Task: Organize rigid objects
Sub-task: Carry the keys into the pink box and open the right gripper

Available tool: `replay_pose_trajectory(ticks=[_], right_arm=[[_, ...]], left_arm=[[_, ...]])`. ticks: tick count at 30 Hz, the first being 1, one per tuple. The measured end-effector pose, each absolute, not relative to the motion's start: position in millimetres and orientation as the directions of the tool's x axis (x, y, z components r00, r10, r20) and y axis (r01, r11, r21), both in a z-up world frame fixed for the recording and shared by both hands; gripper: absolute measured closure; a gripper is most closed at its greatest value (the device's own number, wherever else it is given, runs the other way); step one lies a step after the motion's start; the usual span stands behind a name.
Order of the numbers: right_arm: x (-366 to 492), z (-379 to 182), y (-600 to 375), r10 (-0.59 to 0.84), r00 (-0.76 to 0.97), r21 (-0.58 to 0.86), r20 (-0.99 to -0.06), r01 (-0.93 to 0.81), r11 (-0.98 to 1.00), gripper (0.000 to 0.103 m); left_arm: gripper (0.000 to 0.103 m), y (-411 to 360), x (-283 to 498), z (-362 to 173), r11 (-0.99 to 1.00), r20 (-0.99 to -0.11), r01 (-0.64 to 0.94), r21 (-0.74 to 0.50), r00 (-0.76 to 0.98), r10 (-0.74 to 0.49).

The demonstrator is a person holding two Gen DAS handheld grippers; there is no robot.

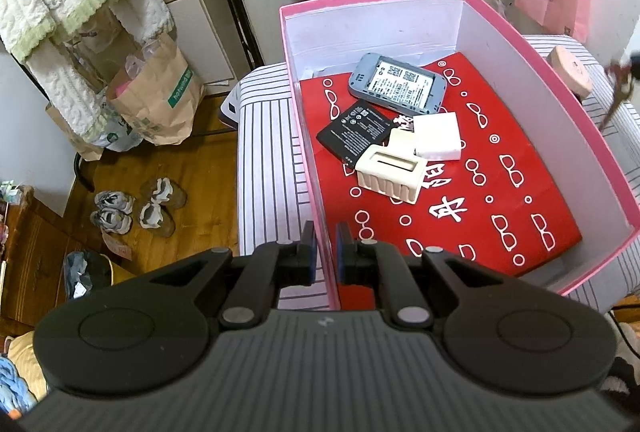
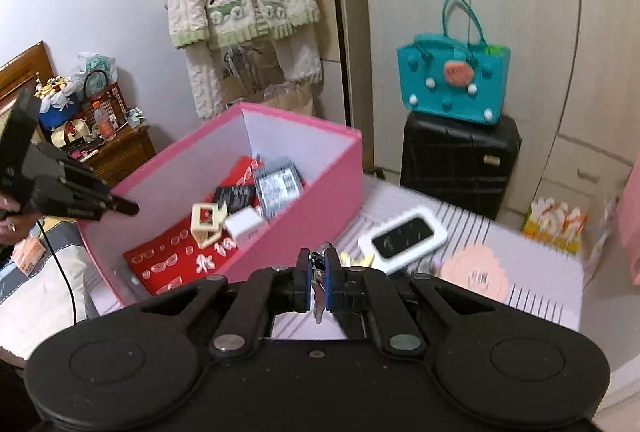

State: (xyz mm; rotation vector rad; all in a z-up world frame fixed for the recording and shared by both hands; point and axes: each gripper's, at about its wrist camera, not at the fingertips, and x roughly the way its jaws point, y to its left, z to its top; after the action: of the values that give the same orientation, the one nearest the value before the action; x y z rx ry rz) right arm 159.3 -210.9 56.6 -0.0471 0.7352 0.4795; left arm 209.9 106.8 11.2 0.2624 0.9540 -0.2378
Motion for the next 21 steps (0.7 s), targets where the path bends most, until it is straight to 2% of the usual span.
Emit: replay_pose_trajectory(ticks=[10, 15, 21], right_arm=[[163, 101, -181, 0.546, 0.609, 0.143, -0.575, -0.582, 0.8, 0.095], [172, 86, -149, 0.583, 0.536, 0.16, -0.611, -0.638, 0.754, 0.095], [196, 54, -121, 0.551, 0.474, 0.161, -0.687, -0.639, 0.752, 0.095]], left_arm=[[0.094, 107, 209, 12, 0.943, -0.821, 0.318, 0.095, 0.561, -0.107], [0.094, 111, 208, 12, 0.941, -0.819, 0.325, 0.091, 0.563, -0.115], [0.094, 110, 208, 11, 0.935, -0.819, 0.338, 0.102, 0.562, -0.114]])
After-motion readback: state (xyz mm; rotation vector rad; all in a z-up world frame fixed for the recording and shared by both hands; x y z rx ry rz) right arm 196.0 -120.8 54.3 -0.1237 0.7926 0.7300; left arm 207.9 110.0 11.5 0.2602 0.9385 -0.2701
